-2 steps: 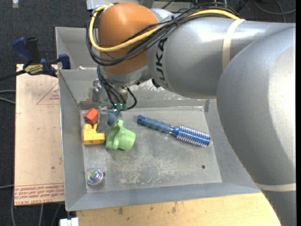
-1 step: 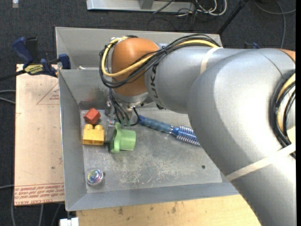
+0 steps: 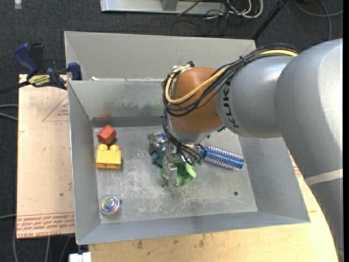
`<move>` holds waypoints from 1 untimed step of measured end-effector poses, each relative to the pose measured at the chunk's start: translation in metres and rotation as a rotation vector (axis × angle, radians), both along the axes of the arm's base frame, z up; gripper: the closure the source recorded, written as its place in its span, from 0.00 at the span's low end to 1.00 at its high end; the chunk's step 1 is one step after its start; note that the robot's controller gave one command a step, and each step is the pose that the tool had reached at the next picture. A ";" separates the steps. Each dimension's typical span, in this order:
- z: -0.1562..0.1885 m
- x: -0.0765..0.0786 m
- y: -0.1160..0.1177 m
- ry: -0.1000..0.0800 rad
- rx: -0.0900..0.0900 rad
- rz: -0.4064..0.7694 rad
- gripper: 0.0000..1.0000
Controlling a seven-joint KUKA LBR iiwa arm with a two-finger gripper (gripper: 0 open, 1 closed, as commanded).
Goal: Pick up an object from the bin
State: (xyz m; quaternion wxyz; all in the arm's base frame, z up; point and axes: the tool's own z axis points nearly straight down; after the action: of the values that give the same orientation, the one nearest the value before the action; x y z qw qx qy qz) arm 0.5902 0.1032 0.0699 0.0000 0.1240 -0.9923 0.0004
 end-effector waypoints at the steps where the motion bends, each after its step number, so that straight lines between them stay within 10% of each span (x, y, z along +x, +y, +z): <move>1: 0.003 0.005 -0.040 -0.002 0.001 0.543 0.00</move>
Offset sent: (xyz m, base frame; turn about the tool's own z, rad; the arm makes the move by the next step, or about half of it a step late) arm 0.0040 -0.0390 0.0032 -0.5480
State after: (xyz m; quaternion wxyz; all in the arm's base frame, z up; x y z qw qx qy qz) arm 0.5949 0.0636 0.0730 -0.0013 0.3856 -0.9227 -0.0001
